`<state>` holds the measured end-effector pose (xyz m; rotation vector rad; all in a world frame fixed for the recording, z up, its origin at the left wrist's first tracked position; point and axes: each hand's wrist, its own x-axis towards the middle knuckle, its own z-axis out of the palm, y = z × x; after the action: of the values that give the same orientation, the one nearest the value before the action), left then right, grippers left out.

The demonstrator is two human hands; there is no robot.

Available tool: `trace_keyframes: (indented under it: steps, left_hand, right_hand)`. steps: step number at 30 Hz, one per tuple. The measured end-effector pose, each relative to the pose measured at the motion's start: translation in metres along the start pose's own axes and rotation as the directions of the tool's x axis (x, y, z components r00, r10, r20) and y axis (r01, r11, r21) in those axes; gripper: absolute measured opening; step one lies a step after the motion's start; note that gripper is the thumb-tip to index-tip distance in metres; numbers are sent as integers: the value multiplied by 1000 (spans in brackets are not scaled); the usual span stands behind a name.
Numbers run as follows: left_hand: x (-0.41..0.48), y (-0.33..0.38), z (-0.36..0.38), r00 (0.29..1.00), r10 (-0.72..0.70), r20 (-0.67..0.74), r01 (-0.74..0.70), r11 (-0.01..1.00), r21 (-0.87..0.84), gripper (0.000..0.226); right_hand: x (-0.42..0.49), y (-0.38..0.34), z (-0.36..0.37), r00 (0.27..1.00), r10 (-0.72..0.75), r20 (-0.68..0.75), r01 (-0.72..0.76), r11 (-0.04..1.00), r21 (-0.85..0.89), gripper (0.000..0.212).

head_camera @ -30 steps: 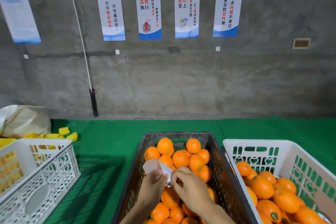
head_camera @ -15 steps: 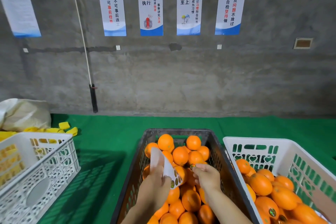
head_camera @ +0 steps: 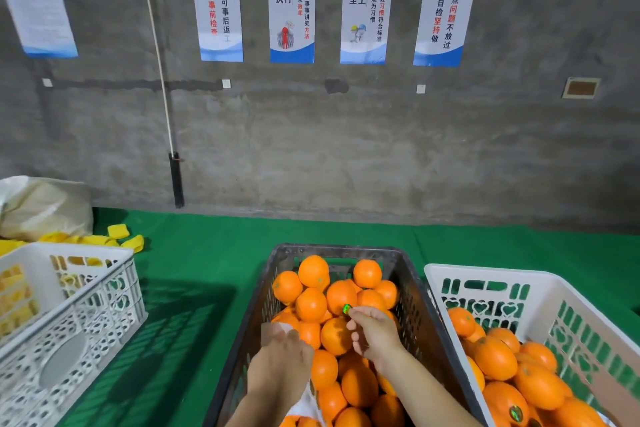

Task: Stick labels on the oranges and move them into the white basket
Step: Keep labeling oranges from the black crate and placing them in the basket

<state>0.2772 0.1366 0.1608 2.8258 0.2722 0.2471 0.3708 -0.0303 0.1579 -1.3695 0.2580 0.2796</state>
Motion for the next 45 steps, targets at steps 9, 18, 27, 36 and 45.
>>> trace_keyframes:
  steps: [9, 18, 27, 36, 45]
  left_hand:
    - [10, -1, 12, 985, 160, 63, -171, 951, 257, 32]
    - [17, 0, 10, 984, 160, -83, -149, 981, 125, 18]
    - [14, 2, 9, 975, 178, -136, -168, 982, 81, 26]
    - [15, 1, 11, 964, 210, -164, -192, 974, 119, 26]
    - [17, 0, 11, 966, 202, -164, -181, 974, 136, 25]
  right_hand:
    - [30, -5, 15, 983, 154, 96, -174, 952, 252, 16]
    - [46, 1, 15, 982, 137, 131, -166, 955, 247, 16]
    - [45, 4, 14, 989, 92, 114, -110, 981, 160, 26]
    - [40, 14, 24, 980, -200, 16, 192, 913, -360, 53]
    - [33, 22, 8, 838, -429, 338, 400, 62, -914, 70]
